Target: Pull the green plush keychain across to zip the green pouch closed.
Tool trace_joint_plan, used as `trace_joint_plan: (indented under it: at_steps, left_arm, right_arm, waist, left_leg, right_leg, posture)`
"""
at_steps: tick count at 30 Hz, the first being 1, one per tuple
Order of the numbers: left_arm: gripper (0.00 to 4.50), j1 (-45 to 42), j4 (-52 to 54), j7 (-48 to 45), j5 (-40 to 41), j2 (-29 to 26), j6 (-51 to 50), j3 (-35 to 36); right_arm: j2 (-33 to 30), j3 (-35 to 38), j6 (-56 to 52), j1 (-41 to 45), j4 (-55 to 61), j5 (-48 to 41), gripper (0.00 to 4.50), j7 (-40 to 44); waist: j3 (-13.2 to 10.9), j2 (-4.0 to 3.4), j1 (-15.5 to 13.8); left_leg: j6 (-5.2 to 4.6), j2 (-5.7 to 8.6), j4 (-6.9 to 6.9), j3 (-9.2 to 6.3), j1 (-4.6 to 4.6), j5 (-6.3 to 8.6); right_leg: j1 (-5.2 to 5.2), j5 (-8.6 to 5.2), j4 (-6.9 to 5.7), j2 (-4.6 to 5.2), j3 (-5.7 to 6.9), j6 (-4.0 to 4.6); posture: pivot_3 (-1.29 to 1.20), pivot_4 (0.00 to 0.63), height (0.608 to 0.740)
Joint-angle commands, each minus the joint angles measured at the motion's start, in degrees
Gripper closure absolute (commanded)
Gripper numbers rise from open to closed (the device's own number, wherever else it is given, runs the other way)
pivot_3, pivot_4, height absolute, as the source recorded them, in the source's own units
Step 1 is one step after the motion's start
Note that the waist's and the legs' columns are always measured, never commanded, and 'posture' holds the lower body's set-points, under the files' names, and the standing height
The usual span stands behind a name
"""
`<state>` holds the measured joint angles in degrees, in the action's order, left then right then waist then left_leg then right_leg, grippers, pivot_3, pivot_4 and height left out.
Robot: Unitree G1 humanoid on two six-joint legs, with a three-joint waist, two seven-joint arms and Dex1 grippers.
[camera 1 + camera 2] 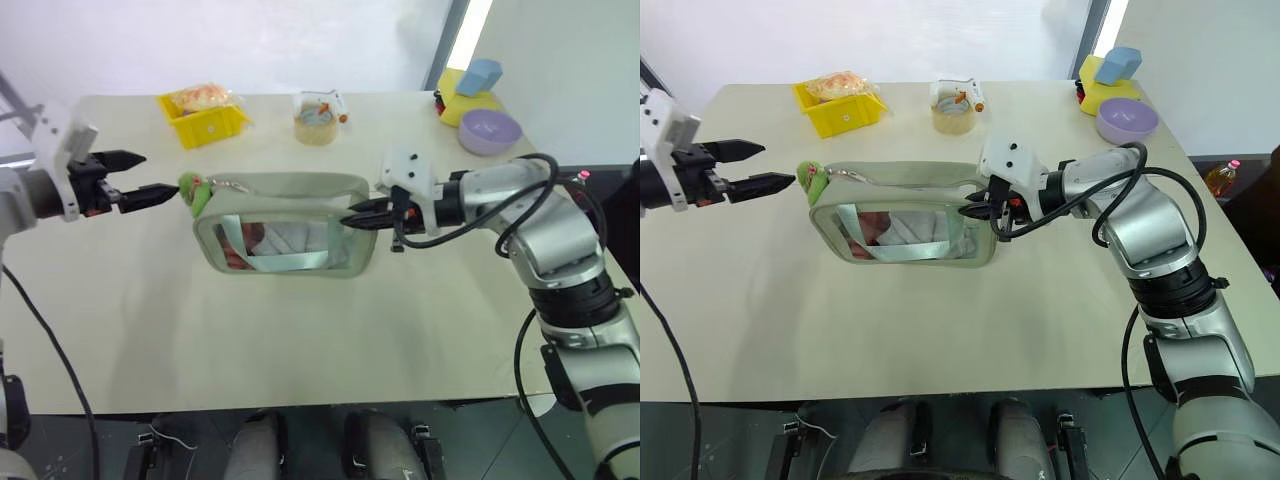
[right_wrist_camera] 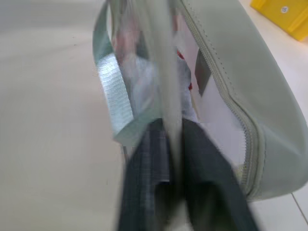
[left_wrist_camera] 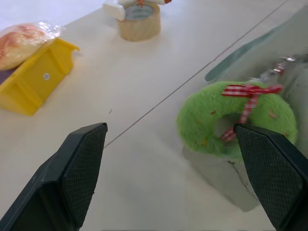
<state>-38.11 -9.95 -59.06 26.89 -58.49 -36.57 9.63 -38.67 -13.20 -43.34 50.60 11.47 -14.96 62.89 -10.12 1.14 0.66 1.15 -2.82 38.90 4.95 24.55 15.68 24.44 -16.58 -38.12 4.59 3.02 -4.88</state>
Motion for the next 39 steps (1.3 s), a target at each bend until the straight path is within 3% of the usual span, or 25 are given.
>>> trace_joint_plan:
  at_steps: [1,8,9,11,18,25,30,34,37,39]
  left_arm:
    - [0.00,-1.48,-1.20,0.29,-2.27,1.61,3.54,-1.35]
    - [0.00,-4.73,-6.37,3.31,-5.56,8.44,7.12,-3.12]
    - [0.25,-5.34,-6.52,3.37,-5.32,8.71,6.81,-2.77]
    - [0.91,-5.72,-6.21,2.11,-4.47,8.21,6.20,-1.93]
    - [4.42,-6.96,-5.13,-1.22,-2.13,4.39,3.07,0.59]
    - [4.42,-10.74,2.44,-5.36,4.74,2.34,-5.89,1.01]
    - [4.42,-9.65,9.37,-2.74,3.61,8.18,-5.53,-4.41]
    - [4.42,-9.06,7.98,1.64,-1.73,12.01,-1.22,-7.60]
    - [3.39,-10.29,5.98,3.13,-2.87,13.01,0.63,-6.90]
    - [2.44,-11.70,5.01,3.46,-2.39,13.06,0.43,-5.96]
  right_arm:
    - [0.73,0.40,1.70,0.86,1.51,-0.80,4.44,-0.27]
    - [1.58,-0.15,1.58,-0.15,2.83,-1.15,4.44,-0.15]
    - [1.71,-0.18,1.75,-0.23,2.71,-1.04,4.48,-0.23]
    - [2.03,-0.15,1.80,-0.46,2.63,-0.97,4.50,-0.55]
    - [2.65,-0.06,3.32,-0.84,1.36,-0.04,4.50,-1.65]
    - [2.49,-1.15,14.35,0.37,-6.12,5.47,4.50,-2.91]
    - [5.27,-0.78,16.44,1.80,-10.41,6.05,4.50,-3.99]
    - [6.33,-0.73,17.16,1.63,-11.19,6.43,4.50,-4.22]
    - [6.47,-0.25,16.39,1.47,-10.57,6.19,4.50,-4.26]
    - [6.43,-0.09,16.10,1.39,-10.34,6.08,4.50,-4.23]
  waist:
    - [0.00,0.00,0.01]
    - [0.01,0.02,0.06]
    - [0.01,0.02,0.07]
    - [0.01,0.02,0.05]
    - [0.01,0.01,0.18]
    - [0.01,0.02,-0.02]
    - [0.03,0.02,0.05]
    - [0.03,0.02,0.35]
    - [0.03,0.02,0.35]
    - [0.03,0.02,0.20]
  left_leg:
    - [0.00,0.00,0.00,0.00,0.00,0.00]
    - [0.00,0.00,0.04,-0.01,0.01,0.00]
    - [0.00,0.00,0.04,-0.01,0.01,0.00]
    - [0.00,0.00,0.05,-0.02,0.00,0.00]
    - [0.00,-0.01,0.05,-0.03,0.00,0.00]
    - [0.00,-0.01,0.08,-0.03,0.00,0.00]
    - [0.01,0.00,0.11,-0.08,-0.10,0.00]
    - [0.01,-0.02,0.10,-0.08,-0.09,-0.01]
    - [0.01,-0.02,0.08,-0.09,-0.09,-0.01]
    - [0.01,-0.02,0.10,-0.08,-0.10,-0.01]
  right_leg:
    - [0.00,0.00,-0.01,0.00,0.00,0.00]
    - [-0.01,0.00,-0.04,0.00,0.01,0.00]
    - [-0.01,0.00,-0.04,0.00,0.01,0.00]
    - [-0.01,0.00,-0.04,-0.01,0.02,0.00]
    - [-0.01,0.00,-0.05,-0.01,0.03,0.00]
    - [-0.02,0.00,-0.04,0.00,0.02,-0.01]
    - [-0.17,0.00,-0.05,0.01,0.01,-0.01]
    - [-0.16,0.00,-0.06,-0.04,0.02,-0.01]
    - [-0.13,0.00,-0.06,-0.04,0.01,-0.01]
    - [-0.13,0.00,-0.06,-0.04,0.02,-0.01]
  posture:
    - [0.00,0.150,0.739]
    - [0.00,0.150,0.739]
    - [0.00,0.150,0.739]
    - [0.00,0.150,0.739]
    - [0.00,0.150,0.739]
    - [0.00,0.150,0.739]
    - [0.00,0.150,0.739]
    - [0.00,0.150,0.739]
    - [0.00,0.150,0.739]
    - [0.00,0.150,0.739]
